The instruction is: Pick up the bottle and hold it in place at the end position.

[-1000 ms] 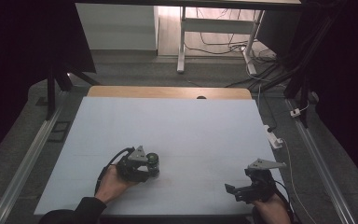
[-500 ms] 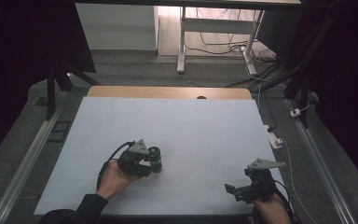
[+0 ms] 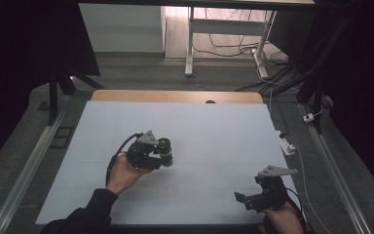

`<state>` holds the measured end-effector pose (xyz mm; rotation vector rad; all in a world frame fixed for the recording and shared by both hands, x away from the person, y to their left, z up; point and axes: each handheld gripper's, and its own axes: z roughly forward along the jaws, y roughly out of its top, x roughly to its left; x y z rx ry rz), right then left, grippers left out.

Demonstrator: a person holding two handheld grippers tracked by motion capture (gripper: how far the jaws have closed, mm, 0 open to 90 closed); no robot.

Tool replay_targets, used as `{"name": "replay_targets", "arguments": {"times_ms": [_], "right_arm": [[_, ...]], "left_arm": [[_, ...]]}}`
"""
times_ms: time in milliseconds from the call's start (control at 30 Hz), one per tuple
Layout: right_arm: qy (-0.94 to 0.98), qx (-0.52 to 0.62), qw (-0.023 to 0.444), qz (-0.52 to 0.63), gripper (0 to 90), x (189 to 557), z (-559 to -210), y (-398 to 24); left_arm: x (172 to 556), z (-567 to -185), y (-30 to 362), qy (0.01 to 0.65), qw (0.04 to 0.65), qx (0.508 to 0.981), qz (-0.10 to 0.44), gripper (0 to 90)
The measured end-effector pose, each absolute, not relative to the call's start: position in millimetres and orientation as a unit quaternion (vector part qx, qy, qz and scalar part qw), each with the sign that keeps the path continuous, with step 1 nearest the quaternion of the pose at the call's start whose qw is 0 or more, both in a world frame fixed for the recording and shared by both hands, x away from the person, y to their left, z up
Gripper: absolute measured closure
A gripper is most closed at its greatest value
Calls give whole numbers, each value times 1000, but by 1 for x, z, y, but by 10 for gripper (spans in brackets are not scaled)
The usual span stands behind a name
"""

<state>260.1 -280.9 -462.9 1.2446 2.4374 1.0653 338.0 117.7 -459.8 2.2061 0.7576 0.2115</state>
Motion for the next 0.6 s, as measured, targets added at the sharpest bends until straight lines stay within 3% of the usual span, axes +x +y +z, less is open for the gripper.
{"name": "replay_targets", "arguments": {"times_ms": [600], "right_arm": [[826, 423, 100, 358, 0, 261, -464, -281]], "left_arm": [[386, -459, 100, 311, 385, 864, 94, 535]]}}
